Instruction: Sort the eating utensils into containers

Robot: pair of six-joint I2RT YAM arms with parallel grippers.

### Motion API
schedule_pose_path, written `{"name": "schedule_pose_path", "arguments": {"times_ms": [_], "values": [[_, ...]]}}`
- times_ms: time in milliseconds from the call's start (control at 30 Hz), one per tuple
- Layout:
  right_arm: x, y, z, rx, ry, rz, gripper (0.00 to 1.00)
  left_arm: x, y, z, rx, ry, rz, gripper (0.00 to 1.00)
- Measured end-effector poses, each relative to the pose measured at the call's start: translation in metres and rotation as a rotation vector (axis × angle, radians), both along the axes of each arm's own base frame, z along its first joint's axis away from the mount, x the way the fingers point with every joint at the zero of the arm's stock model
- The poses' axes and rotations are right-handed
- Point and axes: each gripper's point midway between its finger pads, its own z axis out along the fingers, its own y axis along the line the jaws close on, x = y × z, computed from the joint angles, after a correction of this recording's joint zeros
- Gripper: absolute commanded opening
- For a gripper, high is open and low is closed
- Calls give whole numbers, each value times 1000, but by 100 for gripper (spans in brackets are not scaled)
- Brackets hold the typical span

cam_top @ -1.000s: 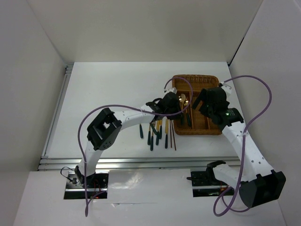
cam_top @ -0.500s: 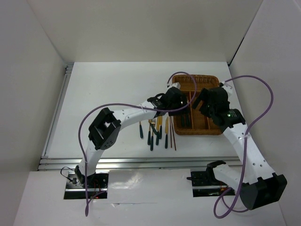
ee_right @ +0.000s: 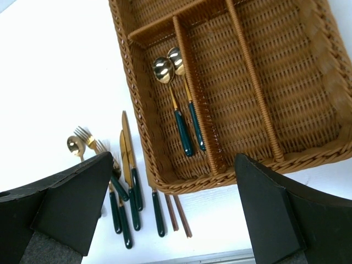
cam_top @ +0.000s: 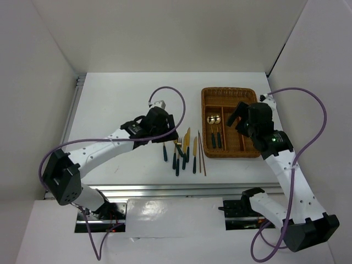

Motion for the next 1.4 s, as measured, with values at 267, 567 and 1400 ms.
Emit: {"name": "schedule_pose_path", "arguments": {"times_ms": [267,567,1400], "values": [[1,7,-6,11,24,36,99,-26,43,-92,279,191,33,69],[1,7,-7,9,26,40,99,-33,57,-144,416,301,43,64],[1,5,-9,0,26,35,99,-8,36,-113,420,268,-1,0]]}}
